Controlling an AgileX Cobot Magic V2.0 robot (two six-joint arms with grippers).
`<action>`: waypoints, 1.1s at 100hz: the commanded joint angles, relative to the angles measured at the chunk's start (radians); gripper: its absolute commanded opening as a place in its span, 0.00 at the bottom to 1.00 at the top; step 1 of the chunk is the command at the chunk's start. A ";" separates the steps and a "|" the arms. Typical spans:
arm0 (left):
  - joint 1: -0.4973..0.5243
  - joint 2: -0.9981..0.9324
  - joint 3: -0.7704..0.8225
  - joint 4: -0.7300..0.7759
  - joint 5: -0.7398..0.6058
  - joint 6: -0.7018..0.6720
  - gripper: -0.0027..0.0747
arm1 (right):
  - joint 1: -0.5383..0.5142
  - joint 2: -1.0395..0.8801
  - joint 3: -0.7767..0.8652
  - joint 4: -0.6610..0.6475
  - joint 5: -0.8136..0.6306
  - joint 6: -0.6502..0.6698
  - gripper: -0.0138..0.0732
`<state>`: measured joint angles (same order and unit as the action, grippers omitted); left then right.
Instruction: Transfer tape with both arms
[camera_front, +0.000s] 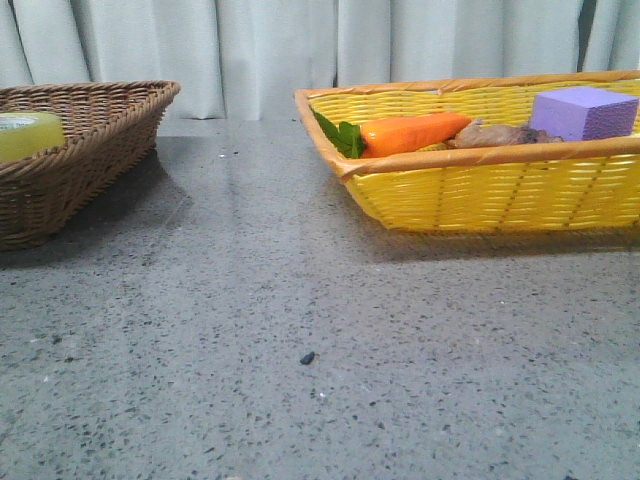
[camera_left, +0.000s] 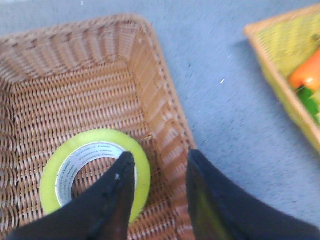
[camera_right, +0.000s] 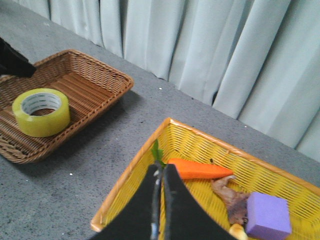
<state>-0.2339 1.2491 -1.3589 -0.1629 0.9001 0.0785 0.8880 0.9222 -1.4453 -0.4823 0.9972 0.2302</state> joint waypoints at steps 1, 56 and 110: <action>0.003 -0.092 -0.002 -0.044 -0.068 -0.003 0.27 | -0.004 -0.101 0.108 -0.042 -0.189 0.038 0.07; 0.003 -0.646 0.516 -0.044 -0.321 0.024 0.01 | -0.004 -0.559 0.771 -0.276 -0.384 0.241 0.07; 0.003 -1.169 0.970 -0.044 -0.439 0.024 0.01 | -0.004 -0.911 0.973 -0.395 -0.367 0.241 0.07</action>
<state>-0.2339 0.1176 -0.3966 -0.1888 0.5501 0.1028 0.8880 0.0342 -0.4678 -0.8141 0.6859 0.4731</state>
